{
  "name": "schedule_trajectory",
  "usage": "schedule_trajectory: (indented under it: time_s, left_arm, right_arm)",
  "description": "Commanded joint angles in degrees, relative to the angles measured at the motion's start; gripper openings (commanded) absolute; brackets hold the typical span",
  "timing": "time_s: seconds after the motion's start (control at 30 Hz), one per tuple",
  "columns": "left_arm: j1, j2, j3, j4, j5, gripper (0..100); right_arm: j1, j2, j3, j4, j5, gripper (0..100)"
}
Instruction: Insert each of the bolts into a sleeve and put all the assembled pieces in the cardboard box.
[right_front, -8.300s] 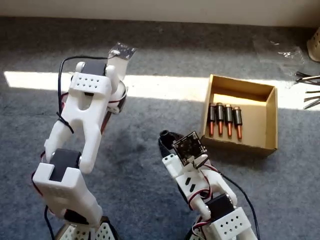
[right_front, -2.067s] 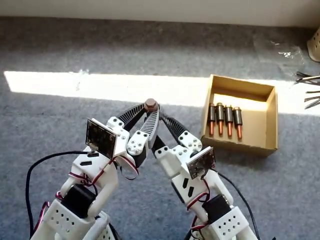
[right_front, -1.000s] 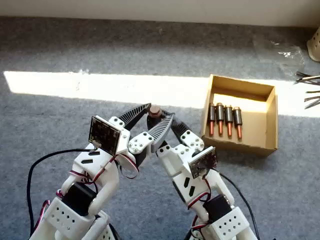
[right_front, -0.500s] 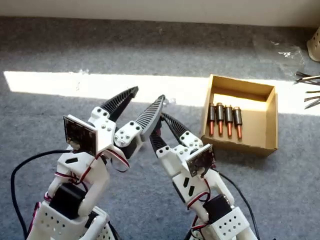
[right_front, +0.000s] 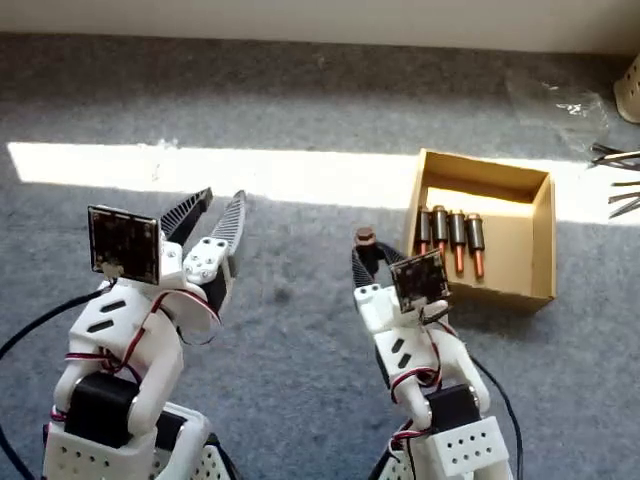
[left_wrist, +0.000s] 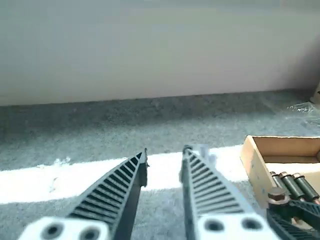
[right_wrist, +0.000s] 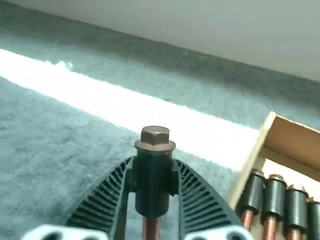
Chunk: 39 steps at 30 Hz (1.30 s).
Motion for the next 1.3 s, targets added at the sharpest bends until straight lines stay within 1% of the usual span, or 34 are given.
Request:
schedule_trajectory:
  time_s: [0.0,0.07,0.13,0.2,0.27,0.4,0.5,0.57,0.73,0.9,1.0,1.1,1.27]
  left_arm:
    - [-2.3,-0.7,-2.7,5.5,0.1,1]
    - [-2.4,-0.7,-2.7,8.9,0.2,4]
    - [-2.5,-0.7,-2.7,11.9,0.2,3]
    - [-2.5,-0.7,-2.7,14.1,0.0,0]
    - [-3.1,-0.7,-2.7,15.6,0.0,1]
    - [-7.5,-0.3,-2.5,16.1,0.1,1]
    - [-11.5,-0.2,-1.4,15.9,-0.1,1]
    - [-12.7,-0.1,0.5,15.8,-0.1,1]
    - [-15.4,-0.1,3.7,15.7,-0.1,1]
    - [-19.7,-0.1,3.9,15.6,0.2,1]
    - [-20.5,0.0,4.7,15.4,0.2,1]
    - [-20.6,0.0,7.0,12.0,0.2,1]
    - [-20.6,0.0,8.8,10.8,0.2,1]
  right_arm:
    - [3.8,-0.4,-9.1,6.4,0.3,0.4]
    - [5.0,-0.3,-11.2,8.9,0.3,0.4]
    - [6.2,-0.3,-12.9,11.2,0.7,0.4]
    - [7.3,-0.3,-13.9,12.8,3.1,0.4]
    - [8.5,-0.3,-15.5,14.4,4.0,0.4]
    - [10.9,-0.2,-19.6,17.2,4.2,0.4]
    - [12.7,-0.1,-21.8,17.5,4.2,0.4]
    - [13.9,1.7,-23.1,17.6,4.2,0.4]
    - [14.5,15.3,-33.8,22.5,4.2,0.4]
    - [20.4,33.2,-47.1,24.4,4.0,0.4]
    - [23.8,43.1,-53.1,24.4,4.3,0.4]
    - [26.6,52.1,-57.7,24.4,4.4,0.4]
    - [29.5,65.5,-64.3,24.4,8.4,0.4]
